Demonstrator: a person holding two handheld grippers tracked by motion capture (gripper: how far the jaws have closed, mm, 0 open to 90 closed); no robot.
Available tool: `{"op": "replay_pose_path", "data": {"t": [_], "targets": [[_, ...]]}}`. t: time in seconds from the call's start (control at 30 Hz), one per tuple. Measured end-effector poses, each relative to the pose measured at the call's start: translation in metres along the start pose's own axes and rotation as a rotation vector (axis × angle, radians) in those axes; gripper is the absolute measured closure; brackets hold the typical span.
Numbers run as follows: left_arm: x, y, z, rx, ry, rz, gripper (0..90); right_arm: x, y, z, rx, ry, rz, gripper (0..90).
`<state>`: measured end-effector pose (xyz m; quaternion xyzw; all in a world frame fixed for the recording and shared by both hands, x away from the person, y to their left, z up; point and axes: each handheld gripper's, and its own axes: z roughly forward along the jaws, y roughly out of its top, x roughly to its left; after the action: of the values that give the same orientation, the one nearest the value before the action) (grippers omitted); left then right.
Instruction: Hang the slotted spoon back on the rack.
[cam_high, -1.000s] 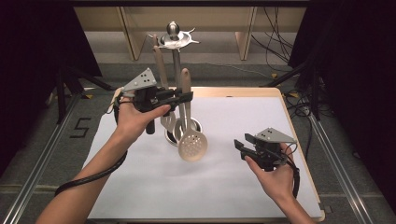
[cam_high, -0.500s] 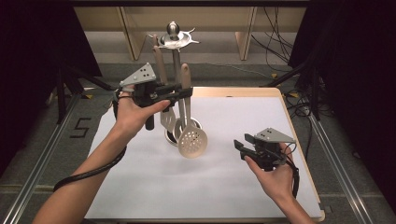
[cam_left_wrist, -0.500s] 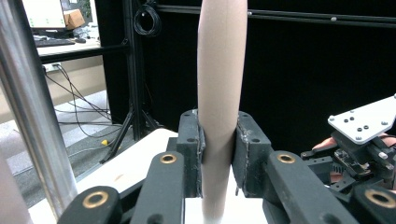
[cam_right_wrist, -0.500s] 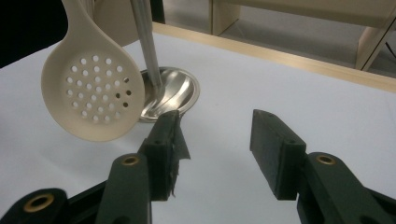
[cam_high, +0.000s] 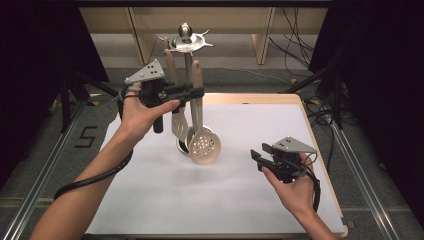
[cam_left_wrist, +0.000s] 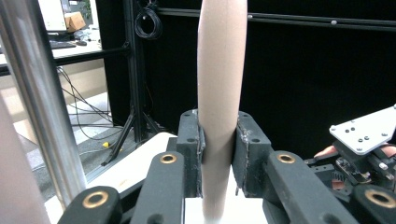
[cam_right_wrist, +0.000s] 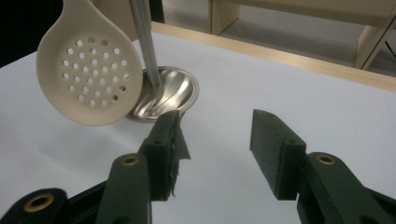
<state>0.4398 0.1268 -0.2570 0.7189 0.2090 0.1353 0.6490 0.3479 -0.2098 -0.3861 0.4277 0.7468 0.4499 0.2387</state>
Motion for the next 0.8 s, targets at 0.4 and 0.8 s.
{"op": "replay_pose_path", "data": {"t": [0.4,0.8], "targets": [[0.0041,0.0053,0.0004,-0.001,0.003,-0.002,74.2,-0.0008,-0.0004,0.0006,-0.015,-0.014,-0.006,53.5],[0.0099,0.0082,0.0013,0.000,0.009,-0.009,74.2,0.0016,-0.0005,-0.0006,0.016,-0.001,0.030,53.6]]}}
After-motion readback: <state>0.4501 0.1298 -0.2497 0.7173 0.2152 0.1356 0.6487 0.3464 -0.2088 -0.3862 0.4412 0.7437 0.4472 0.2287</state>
